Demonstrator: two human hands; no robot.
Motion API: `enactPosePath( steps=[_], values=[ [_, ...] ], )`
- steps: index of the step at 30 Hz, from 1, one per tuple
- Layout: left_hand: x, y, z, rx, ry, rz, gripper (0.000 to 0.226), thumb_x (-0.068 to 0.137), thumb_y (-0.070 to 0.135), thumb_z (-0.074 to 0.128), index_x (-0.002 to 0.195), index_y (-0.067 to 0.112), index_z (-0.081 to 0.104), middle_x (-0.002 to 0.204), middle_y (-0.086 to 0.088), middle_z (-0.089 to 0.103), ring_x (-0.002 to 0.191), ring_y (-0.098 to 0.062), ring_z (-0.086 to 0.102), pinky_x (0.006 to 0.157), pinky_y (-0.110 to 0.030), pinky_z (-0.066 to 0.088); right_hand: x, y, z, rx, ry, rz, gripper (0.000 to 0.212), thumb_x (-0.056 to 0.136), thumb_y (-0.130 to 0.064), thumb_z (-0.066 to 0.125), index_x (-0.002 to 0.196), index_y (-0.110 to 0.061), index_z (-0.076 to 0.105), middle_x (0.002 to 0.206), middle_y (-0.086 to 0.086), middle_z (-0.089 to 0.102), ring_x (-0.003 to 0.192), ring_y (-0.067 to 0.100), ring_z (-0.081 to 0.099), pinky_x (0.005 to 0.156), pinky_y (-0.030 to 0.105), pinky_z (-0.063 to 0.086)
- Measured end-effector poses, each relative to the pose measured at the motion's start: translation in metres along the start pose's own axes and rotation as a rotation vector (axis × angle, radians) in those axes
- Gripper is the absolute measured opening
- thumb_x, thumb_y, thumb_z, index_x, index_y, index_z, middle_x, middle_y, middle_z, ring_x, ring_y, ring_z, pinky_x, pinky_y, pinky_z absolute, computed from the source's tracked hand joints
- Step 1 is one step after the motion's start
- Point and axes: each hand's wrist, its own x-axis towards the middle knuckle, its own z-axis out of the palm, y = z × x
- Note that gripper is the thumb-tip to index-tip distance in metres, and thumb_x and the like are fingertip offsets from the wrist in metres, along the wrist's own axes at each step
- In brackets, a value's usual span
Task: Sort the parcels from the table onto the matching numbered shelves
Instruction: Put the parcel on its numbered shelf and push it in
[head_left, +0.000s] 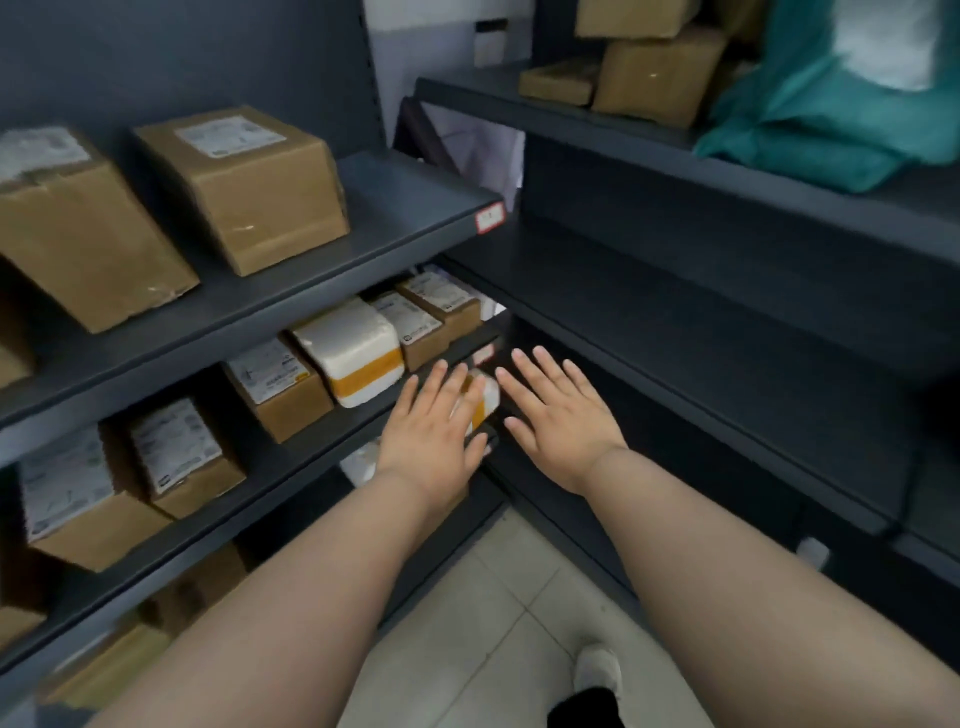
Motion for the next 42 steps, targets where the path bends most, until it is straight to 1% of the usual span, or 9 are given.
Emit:
enactPosePath(
  steps=[4, 9, 20, 23, 26, 30, 34, 38, 42],
  values=[
    [0.005, 0.055, -0.016, -0.059, 0.052, 0.170, 0.065, 0.099, 0.050, 0.022, 0.154, 0.024, -0.002, 0.162, 0.000, -0.002, 0.148, -0.019, -0.012, 0.120, -0.043, -0.006, -0.059, 0.028, -0.012, 0.007, -0.004, 0.152, 0.056, 0.102, -0.049, 0.013, 0.151, -0.031, -0.007, 0.160, -0.005, -0.014, 0.146, 0.016, -0.019, 0.119, 0.038, -0.009],
    [0.009, 0.155, -0.034, -0.093, 0.090, 0.450, 0.064, 0.100, 0.048, 0.025, 0.154, 0.024, 0.001, 0.162, 0.000, 0.002, 0.149, -0.019, -0.007, 0.121, -0.044, 0.001, -0.156, 0.079, -0.014, 0.013, -0.013, 0.466, 0.057, 0.101, -0.049, 0.013, 0.152, -0.030, -0.006, 0.161, -0.004, -0.012, 0.147, 0.018, -0.016, 0.120, 0.039, -0.006],
    [-0.082, 0.453, -0.066, -0.102, 0.102, 1.099, 0.062, 0.101, 0.048, 0.023, 0.154, 0.026, -0.001, 0.162, 0.003, 0.003, 0.149, -0.017, -0.005, 0.121, -0.043, 0.000, -0.475, 0.159, -0.015, 0.064, -0.036, 1.136, 0.060, 0.099, -0.052, 0.012, 0.153, -0.030, 0.000, 0.162, -0.005, -0.003, 0.149, 0.017, -0.006, 0.121, 0.037, 0.002],
    [-0.131, 0.533, -0.078, -0.130, 0.094, 1.226, 0.062, 0.101, 0.047, 0.023, 0.154, 0.026, -0.001, 0.162, 0.003, 0.002, 0.149, -0.016, -0.006, 0.121, -0.043, -0.001, -0.559, 0.169, -0.023, 0.052, -0.049, 1.242, 0.067, 0.093, -0.057, 0.001, 0.154, -0.030, 0.000, 0.162, -0.004, -0.002, 0.149, 0.018, -0.005, 0.121, 0.038, 0.003],
    [-0.178, 0.603, -0.085, -0.146, 0.106, 1.331, 0.061, 0.101, 0.047, 0.023, 0.154, 0.026, -0.002, 0.162, 0.002, 0.003, 0.149, -0.017, -0.005, 0.121, -0.044, 0.000, -0.636, 0.176, -0.029, 0.040, -0.054, 1.321, 0.060, 0.100, -0.051, 0.014, 0.154, -0.027, 0.003, 0.162, -0.002, 0.001, 0.149, 0.019, -0.003, 0.121, 0.039, 0.004],
    [-0.237, 0.680, -0.091, -0.139, 0.105, 1.461, 0.062, 0.101, 0.048, 0.022, 0.154, 0.025, -0.003, 0.163, 0.000, 0.002, 0.149, -0.018, -0.005, 0.120, -0.044, -0.001, -0.725, 0.169, -0.029, 0.022, -0.050, 1.443, 0.082, 0.080, -0.057, -0.010, 0.154, -0.027, 0.008, 0.162, -0.002, 0.007, 0.149, 0.019, 0.002, 0.119, 0.037, 0.004],
    [-0.290, 0.742, -0.098, -0.129, 0.100, 1.585, 0.062, 0.101, 0.047, 0.022, 0.154, 0.026, -0.003, 0.162, 0.001, 0.003, 0.149, -0.017, -0.005, 0.120, -0.044, -0.001, -0.798, 0.158, -0.025, 0.015, -0.041, 1.588, 0.080, 0.080, -0.058, -0.010, 0.154, -0.030, 0.003, 0.162, -0.005, 0.004, 0.149, 0.018, 0.000, 0.119, 0.037, 0.002],
    [-0.333, 0.789, -0.105, -0.146, 0.101, 1.695, 0.060, 0.102, 0.046, 0.022, 0.154, 0.027, -0.001, 0.163, 0.002, 0.002, 0.149, -0.018, -0.005, 0.120, -0.044, -0.002, -0.853, 0.152, -0.028, -0.019, -0.031, 1.724, 0.070, 0.090, -0.057, 0.001, 0.154, -0.029, 0.007, 0.162, -0.004, 0.008, 0.149, 0.019, 0.003, 0.119, 0.037, 0.003],
    [-0.357, 0.836, -0.112, -0.146, 0.095, 1.804, 0.060, 0.102, 0.045, 0.022, 0.153, 0.027, -0.003, 0.163, 0.002, 0.000, 0.149, -0.018, -0.007, 0.120, -0.044, -0.004, -0.890, 0.157, -0.032, -0.011, 0.041, 1.851, 0.078, 0.083, -0.059, -0.006, 0.153, -0.028, 0.009, 0.161, -0.003, 0.011, 0.149, 0.020, 0.003, 0.119, 0.038, 0.004]
  ],
)
